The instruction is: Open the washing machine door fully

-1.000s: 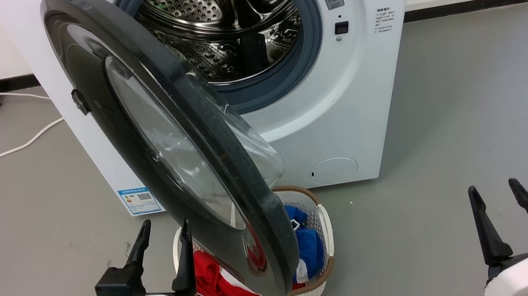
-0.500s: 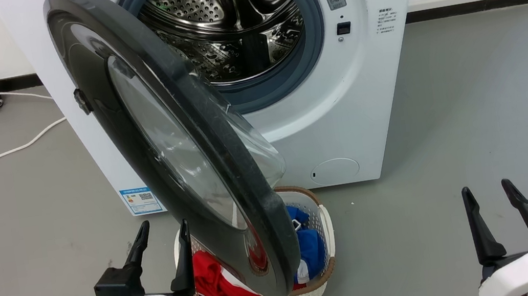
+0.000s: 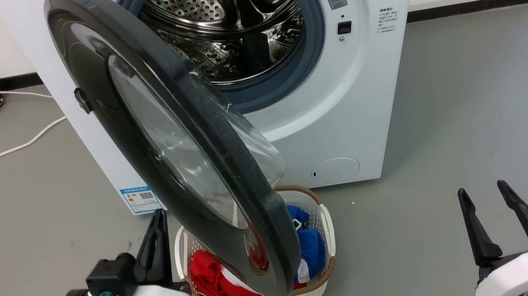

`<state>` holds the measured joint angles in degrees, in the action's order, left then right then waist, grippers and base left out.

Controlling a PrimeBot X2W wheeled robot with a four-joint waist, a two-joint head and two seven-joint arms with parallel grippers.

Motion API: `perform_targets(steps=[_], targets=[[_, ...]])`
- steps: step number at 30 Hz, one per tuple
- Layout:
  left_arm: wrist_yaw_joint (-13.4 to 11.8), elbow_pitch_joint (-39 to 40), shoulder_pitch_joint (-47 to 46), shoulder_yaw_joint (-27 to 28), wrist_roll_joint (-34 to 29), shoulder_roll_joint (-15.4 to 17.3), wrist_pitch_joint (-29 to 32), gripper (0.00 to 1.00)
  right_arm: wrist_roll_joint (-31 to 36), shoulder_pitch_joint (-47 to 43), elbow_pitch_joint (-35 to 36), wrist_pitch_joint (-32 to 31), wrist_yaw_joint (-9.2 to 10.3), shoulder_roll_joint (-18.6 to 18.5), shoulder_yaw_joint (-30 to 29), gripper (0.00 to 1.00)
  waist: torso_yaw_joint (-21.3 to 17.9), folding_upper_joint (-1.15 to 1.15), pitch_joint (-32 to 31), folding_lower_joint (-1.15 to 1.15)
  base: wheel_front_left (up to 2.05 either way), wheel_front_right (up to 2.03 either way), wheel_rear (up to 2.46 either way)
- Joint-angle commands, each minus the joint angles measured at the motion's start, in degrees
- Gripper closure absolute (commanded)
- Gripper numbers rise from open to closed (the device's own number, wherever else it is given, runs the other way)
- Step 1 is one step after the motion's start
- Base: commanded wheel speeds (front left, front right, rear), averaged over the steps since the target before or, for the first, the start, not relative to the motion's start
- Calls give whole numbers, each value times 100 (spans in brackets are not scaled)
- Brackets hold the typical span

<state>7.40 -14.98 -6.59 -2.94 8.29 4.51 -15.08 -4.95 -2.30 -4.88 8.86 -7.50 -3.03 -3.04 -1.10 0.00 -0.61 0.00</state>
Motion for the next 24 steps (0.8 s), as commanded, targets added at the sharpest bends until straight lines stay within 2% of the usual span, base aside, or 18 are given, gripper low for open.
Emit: perform_targets(steps=[1, 6, 14, 18, 24], targets=[[-6, 42, -82, 36, 26, -9, -13, 100, 24, 71, -11, 23, 2, 24, 13, 0, 4, 0, 0, 0, 0, 0, 0], [-57, 471, -308, 81, 63, 35, 26, 100, 26, 58, -13, 20, 2, 24, -10, 0, 37, 0, -16, 0, 0, 0, 0], [-189, 2027, -816, -30, -22, 46, 366, 100, 16, -3, -1, -28, 2, 24, -63, 0, 102, 0, -37, 0, 0, 0, 0], [-226, 2854, -1045, -258, -63, -10, 531, 100, 10, -25, -6, -52, 2, 24, -72, 0, 116, 0, -57, 0, 0, 0, 0], [-178, 3877, -1239, -882, -32, -65, 767, 100, -47, -49, -9, -67, 2, 24, -73, 0, 116, 0, -91, 0, 0, 0, 0]])
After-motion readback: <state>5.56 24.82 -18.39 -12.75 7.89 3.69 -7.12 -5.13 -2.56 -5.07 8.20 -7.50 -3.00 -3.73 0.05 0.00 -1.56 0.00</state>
